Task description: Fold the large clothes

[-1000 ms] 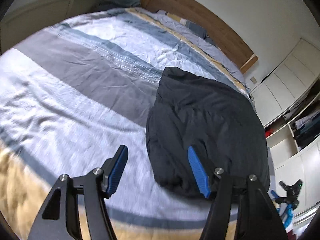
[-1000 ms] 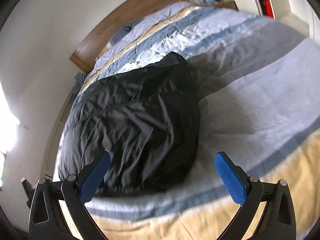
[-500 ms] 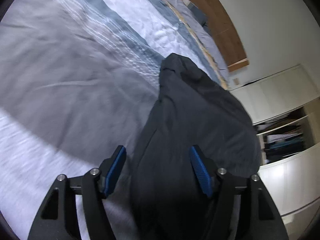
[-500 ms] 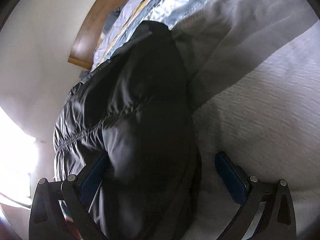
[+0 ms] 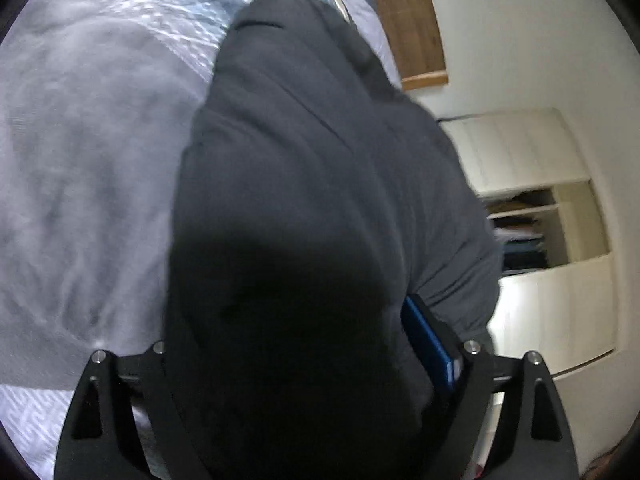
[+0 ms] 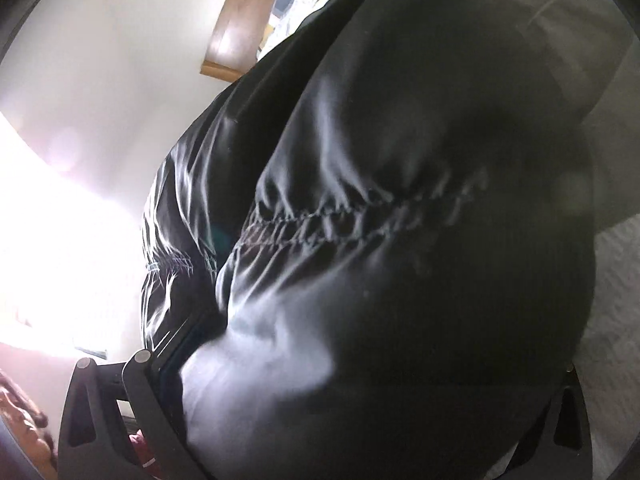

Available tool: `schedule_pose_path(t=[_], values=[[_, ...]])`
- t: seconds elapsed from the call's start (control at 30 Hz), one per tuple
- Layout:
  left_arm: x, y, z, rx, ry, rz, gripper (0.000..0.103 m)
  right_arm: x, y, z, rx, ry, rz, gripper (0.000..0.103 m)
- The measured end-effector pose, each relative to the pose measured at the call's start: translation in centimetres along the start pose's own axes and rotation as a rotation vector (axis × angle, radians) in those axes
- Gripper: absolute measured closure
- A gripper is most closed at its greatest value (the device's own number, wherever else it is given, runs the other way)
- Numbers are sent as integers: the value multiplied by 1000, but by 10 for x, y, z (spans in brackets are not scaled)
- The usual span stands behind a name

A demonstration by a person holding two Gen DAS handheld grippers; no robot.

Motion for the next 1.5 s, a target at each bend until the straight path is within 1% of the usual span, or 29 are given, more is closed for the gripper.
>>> schedule_pose_path(t=[0.07, 0.13, 0.17, 0.2, 0.23, 0.27, 0.3, 0.33, 0.37, 0.43, 0.53, 0.63, 0.73, 0.8, 0.87, 0.97, 1.03, 1.07, 1.1, 1.13, 1.17, 1.2, 1.27, 1.3, 1.33, 1.37, 1.43, 1.47, 1.5], values=[[-2, -5, -6, 26, -16, -9, 19, 0, 2, -2, -19, -17, 0, 0], [-8, -18, -13, 47, -28, -45, 26, -1, 8, -3, -55, -14, 10, 0], [-12, -26, -16, 39, -20, -66, 40, -1, 11, -4, -73, -17, 6, 1], [-17, -40, -20, 19, -9, -104, 53, 0, 16, -4, -100, -24, 6, 5], [-21, -53, -23, 6, -1, -142, 57, 0, 22, -2, -110, -30, 9, 19], [-25, -68, -25, -6, 6, -180, 62, 1, 29, 0, -115, -42, 16, 33], [-29, -86, -29, -29, 10, -216, 68, 4, 41, 5, -124, -64, 32, 40], [-30, -101, -29, -49, 6, -238, 71, 6, 52, 10, -124, -81, 46, 52], [-31, -111, -29, -62, 1, -255, 74, 8, 67, 17, -123, -103, 70, 59], [-33, -139, -29, -91, -14, -300, 76, 11, 91, 32, -121, -136, 117, 65], [-41, -180, -24, -118, -19, -366, 78, 14, 131, 58, -124, -177, 185, 68], [-47, -207, -9, -138, -35, -394, 78, 12, 162, 88, -117, -201, 240, 68], [-61, -226, 15, -167, -57, -400, 78, 2, 183, 116, -93, -214, 251, 68], [-72, -228, 35, -165, -63, -412, 78, -9, 190, 127, -79, -220, 260, 68], [-89, -222, 46, -153, -71, -391, 78, -18, 188, 129, -77, -218, 253, 68], [-97, -190, 47, -59, -64, -341, 78, -24, 170, 113, -102, -191, 223, 68], [-98, -157, 40, 21, -43, -295, 78, -31, 144, 88, -147, -140, 189, 68], [-99, -143, 42, 47, -46, -274, 78, -33, 133, 77, -173, -118, 176, 68], [-98, -125, 45, 80, -55, -243, 78, -34, 114, 64, -207, -100, 135, 66], [-97, -113, 47, 97, -64, -220, 77, -35, 101, 59, -210, -92, 95, 65], [-95, -105, 50, 108, -76, -198, 74, -34, 89, 57, -207, -89, 58, 62], [-92, -94, 57, 131, -94, -171, 69, -29, 76, 54, -224, -95, 12, 60], [-87, -81, 70, 173, -106, -141, 60, -33, 64, 58, -261, -94, -18, 47], [-87, -78, 79, 183, -110, -120, 57, -36, 57, 62, -309, -93, -11, 40], [-88, -78, 89, 193, -114, -112, 55, -37, 53, 66, -337, -97, -9, 32], [-90, -80, 93, 207, -119, -113, 52, -36, 49, 70, -360, -102, -8, 28], [-91, -79, 116, 247, -136, -115, 51, -38, 42, 84, -384, -113, -15, 26], [-93, -84, 129, 278, -154, -121, 50, -40, 38, 94, -407, -132, -26, 18], [-94, -88, 144, 313, -182, -124, 50, -37, 39, 106, -441, -152, -28, 15]])
Point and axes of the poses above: each gripper's, at about its wrist camera, not at the fingertips, and z roughly against the way its jaws point, y to its left, x to its top, the point moved 5 cm from there along -z, roughly the way its jaws point, and after that the axes turned 15 degrees about -x, right-handed, at the moved point
